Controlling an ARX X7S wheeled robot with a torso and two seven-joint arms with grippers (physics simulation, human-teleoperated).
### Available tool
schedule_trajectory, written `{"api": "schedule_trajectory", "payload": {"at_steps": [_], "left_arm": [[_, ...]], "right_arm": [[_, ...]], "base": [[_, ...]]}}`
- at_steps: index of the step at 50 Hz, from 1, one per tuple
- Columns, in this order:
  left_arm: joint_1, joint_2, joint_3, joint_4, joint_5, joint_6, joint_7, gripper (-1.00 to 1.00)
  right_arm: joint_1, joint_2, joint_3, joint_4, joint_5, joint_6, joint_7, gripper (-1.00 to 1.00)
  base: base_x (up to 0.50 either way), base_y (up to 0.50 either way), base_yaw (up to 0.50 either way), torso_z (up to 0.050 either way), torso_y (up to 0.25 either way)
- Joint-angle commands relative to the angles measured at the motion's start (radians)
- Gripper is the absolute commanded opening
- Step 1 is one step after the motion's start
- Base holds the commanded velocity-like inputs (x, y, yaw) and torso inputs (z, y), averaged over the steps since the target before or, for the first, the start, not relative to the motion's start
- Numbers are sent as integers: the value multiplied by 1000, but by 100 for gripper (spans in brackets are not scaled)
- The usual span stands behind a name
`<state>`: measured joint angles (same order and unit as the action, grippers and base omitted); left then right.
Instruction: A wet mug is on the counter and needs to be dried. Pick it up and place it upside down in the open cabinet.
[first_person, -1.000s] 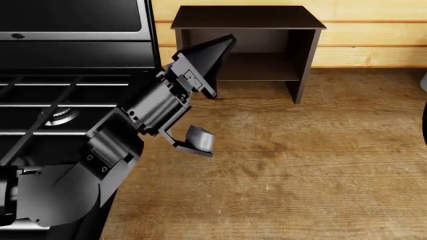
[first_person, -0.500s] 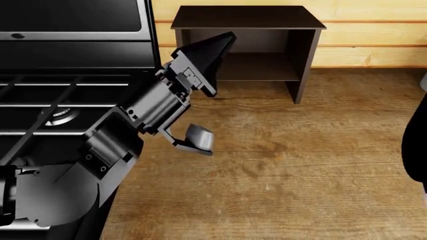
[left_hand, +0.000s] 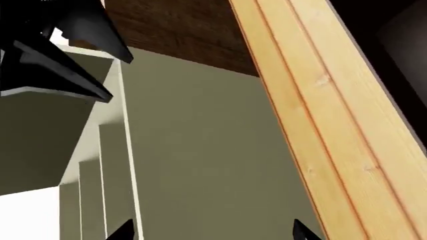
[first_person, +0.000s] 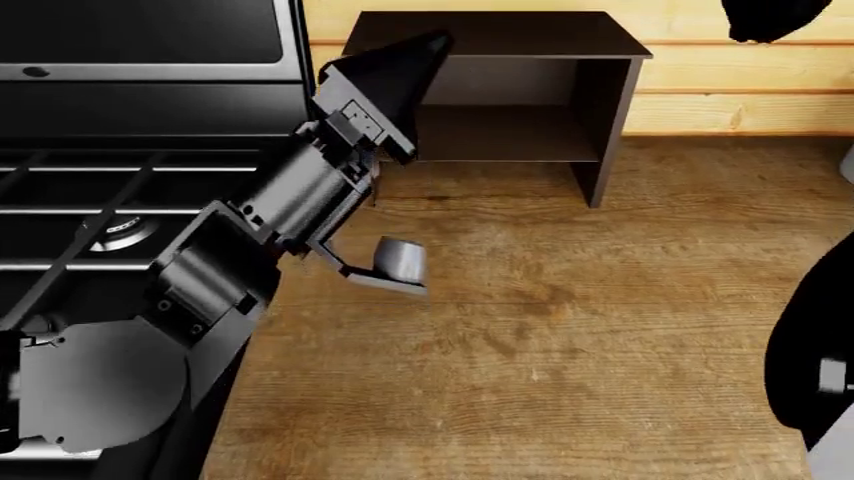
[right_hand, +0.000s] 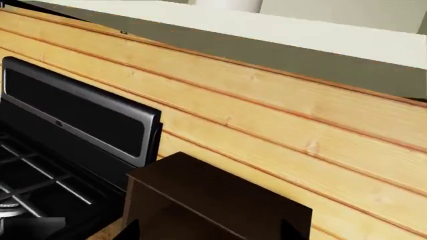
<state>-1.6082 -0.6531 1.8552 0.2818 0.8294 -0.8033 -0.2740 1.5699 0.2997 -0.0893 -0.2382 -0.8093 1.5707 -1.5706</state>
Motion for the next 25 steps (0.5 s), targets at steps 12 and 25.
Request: {"api": "schedule_trajectory", "payload": {"at_steps": [12,25], "left_arm": [[33,-42,-155,100,-204,24,0,100],[48,-79,-203,171,-271,24,21,100]], "right_arm": [[-245,-2,93,-162,-19,0,0,100],[-318,-12,128,-209,-28,0,0,100]], "base": [[0,0,0,0,0],[0,0,0,0,0]]}}
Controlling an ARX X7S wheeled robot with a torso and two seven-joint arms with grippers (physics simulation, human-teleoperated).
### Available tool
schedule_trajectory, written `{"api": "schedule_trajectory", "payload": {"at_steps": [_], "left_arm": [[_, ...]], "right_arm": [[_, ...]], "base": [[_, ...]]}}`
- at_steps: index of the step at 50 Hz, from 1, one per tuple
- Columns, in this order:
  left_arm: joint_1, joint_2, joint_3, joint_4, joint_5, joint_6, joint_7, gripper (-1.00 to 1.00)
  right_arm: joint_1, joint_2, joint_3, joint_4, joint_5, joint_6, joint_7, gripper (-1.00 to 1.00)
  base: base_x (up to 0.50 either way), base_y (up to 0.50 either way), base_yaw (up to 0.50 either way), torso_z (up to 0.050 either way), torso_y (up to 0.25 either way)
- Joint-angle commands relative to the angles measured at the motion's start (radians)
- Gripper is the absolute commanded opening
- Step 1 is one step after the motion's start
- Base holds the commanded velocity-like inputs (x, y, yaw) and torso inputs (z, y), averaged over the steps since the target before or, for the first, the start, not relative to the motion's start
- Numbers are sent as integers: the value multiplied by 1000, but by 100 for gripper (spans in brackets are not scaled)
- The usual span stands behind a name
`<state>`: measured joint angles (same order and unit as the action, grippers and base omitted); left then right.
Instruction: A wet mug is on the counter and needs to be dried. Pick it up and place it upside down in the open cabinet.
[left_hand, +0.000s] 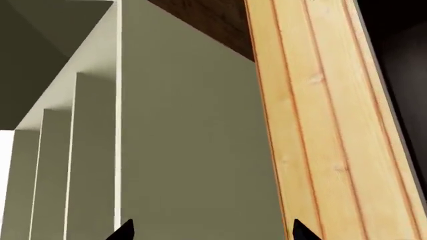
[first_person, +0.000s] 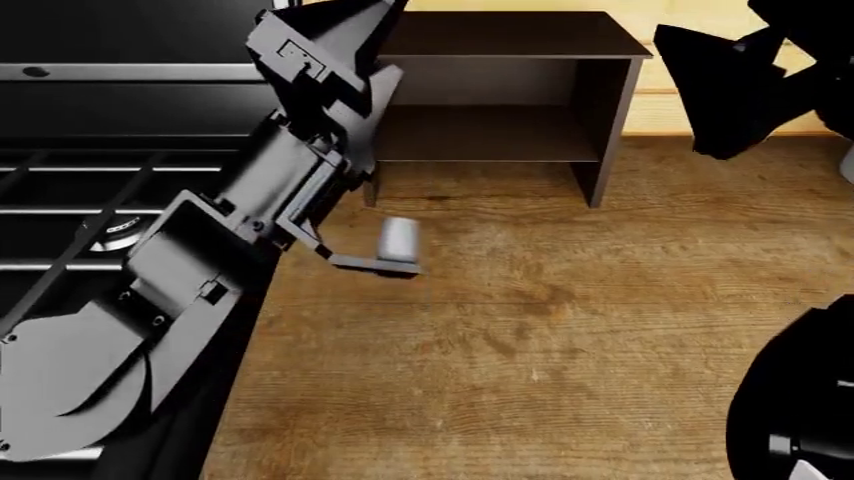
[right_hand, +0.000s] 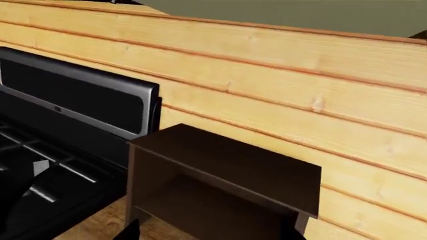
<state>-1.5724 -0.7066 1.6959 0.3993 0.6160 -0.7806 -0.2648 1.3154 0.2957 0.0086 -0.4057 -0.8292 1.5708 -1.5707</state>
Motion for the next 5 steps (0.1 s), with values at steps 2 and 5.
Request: {"api": "schedule_trajectory", "payload": {"at_steps": [2,5], "left_arm": [[13,-28,-52,63,-68,2,16,100],[17,-28,-96,86,-122,-3,23,100]], "right_arm": [[-71,-11,33,-46,-11,0,0,100],[-76,-10,38,-48,-12,0,0,100]], "base": [[0,0,0,0,0],[0,0,0,0,0]]}}
